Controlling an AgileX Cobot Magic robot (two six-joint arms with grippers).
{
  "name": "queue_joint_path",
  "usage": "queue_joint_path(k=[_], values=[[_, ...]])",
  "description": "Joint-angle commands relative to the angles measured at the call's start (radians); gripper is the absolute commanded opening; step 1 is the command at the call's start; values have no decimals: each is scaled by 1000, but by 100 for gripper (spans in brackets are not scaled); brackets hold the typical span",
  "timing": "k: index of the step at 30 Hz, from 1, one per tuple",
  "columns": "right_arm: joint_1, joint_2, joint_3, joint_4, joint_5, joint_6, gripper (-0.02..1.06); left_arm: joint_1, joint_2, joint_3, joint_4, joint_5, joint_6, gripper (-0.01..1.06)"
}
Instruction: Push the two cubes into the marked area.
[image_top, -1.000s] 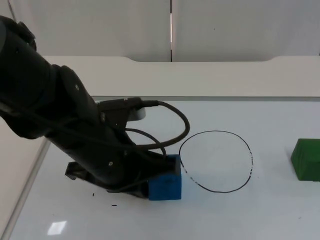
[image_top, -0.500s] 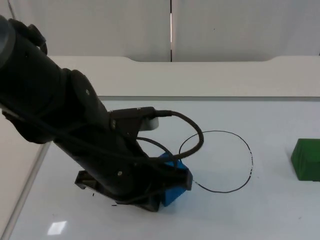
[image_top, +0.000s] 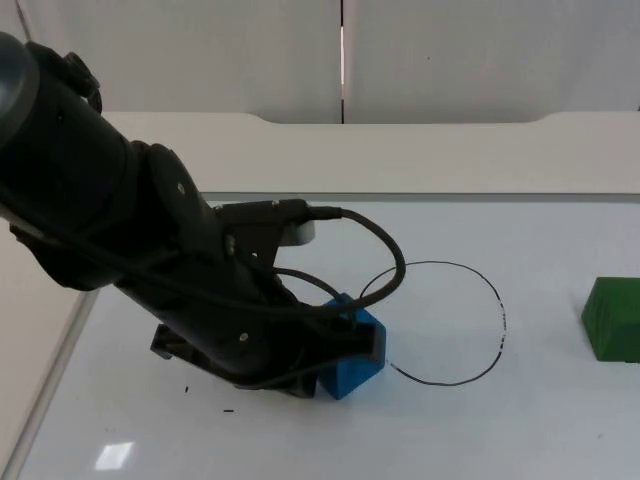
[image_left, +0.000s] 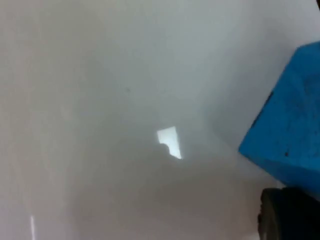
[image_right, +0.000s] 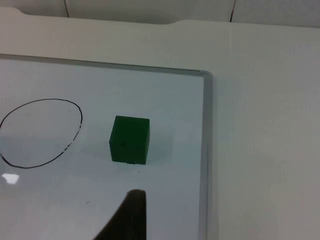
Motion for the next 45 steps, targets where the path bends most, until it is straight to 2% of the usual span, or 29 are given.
queue_joint_path(k=[1, 9, 15, 26, 36, 45], values=[[-3, -4, 8, -3, -1, 0, 105, -3, 4, -6, -17, -26, 3, 0], [-3, -4, 8, -3, -1, 0, 105, -3, 4, -17, -16, -46, 3, 0], [-3, -4, 8, -3, -1, 0, 105, -14, 4, -64, -7, -19, 3, 0], [-3, -4, 8, -3, -1, 0, 105, -18, 6, -64, -32, 20, -3, 0], [-3, -4, 8, -3, -1, 0, 105, -72, 6, -64, -62, -20, -3, 0], [-3, -4, 8, -3, -1, 0, 105, -72, 27, -64, -69, -56, -3, 0]])
